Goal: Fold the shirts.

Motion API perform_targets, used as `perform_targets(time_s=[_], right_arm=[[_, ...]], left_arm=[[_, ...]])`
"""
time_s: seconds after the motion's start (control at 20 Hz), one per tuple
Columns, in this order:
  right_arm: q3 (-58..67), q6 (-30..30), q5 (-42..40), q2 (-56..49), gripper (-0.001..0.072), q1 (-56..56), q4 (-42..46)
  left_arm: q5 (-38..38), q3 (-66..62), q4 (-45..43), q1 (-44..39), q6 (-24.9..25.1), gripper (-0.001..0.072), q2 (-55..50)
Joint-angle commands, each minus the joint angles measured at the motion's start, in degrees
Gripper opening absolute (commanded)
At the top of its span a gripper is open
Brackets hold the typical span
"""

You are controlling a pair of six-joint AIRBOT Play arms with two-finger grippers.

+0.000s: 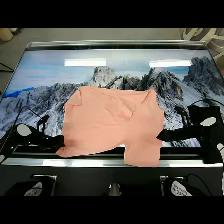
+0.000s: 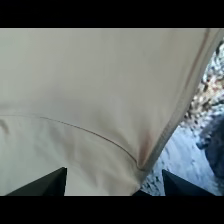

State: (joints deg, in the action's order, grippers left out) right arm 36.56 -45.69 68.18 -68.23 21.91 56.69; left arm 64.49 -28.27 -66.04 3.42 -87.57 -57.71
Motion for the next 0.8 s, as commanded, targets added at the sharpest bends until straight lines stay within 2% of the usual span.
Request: perform_targets(time_s=[0.0,0.2,0.25,0.3,0.35,0.4,0.5,0.6,0.7,0.75], right_arm=[[-2.2,-0.2,-4.0,-0.3,0.0609,0.0,-1.9],[-2.3,-0.7,-3.6,-4.6,0.0604,-0.4,-4.7],[-2.3,-0.7,-3.8,-5.5,0.0563,-1.2,-5.1],[-2.3,-0.8,-4.2,-6.1,0.0468,-2.7,-5.5],[-2.3,-0.6,-5.7,-6.1,0.0273,-4.7,-6.4],[-1.6,-0.3,-6.3,-6.1,0.0023,-6.2,-7.0],[3.4,1.9,-3.2,-4.9,0.0019,-7.5,-7.1],[13.5,2.0,0.6,-0.4,0.0019,-6.8,-7.0],[28.5,2.1,1.9,7.8,0.0019,-5.7,-7.3],[37.1,2.8,-0.8,13.0,0.0019,-5.5,-6.2]], left_arm=[[0.0,-0.6,0.6,0.0,0.2,0.0029,2.3],[-0.7,-0.8,4.2,0.0,0.2,0.0029,3.3],[-1.1,-0.8,4.9,-0.1,0.2,0.0029,3.3],[-1.2,-0.9,5.7,0.0,0.2,0.0029,3.3],[-1.1,-1.4,6.1,-0.1,0.3,0.0029,3.3],[-0.9,-2.4,6.2,0.0,1.4,0.0028,3.5],[-0.9,-7.3,6.1,0.0,3.1,0.0027,6.0],[-1.0,-17.4,5.9,0.5,3.1,0.0027,10.5],[-3.2,-33.2,5.4,1.3,3.2,0.0027,15.3],[-6.4,-42.8,5.0,1.8,3.2,0.0028,17.5]])
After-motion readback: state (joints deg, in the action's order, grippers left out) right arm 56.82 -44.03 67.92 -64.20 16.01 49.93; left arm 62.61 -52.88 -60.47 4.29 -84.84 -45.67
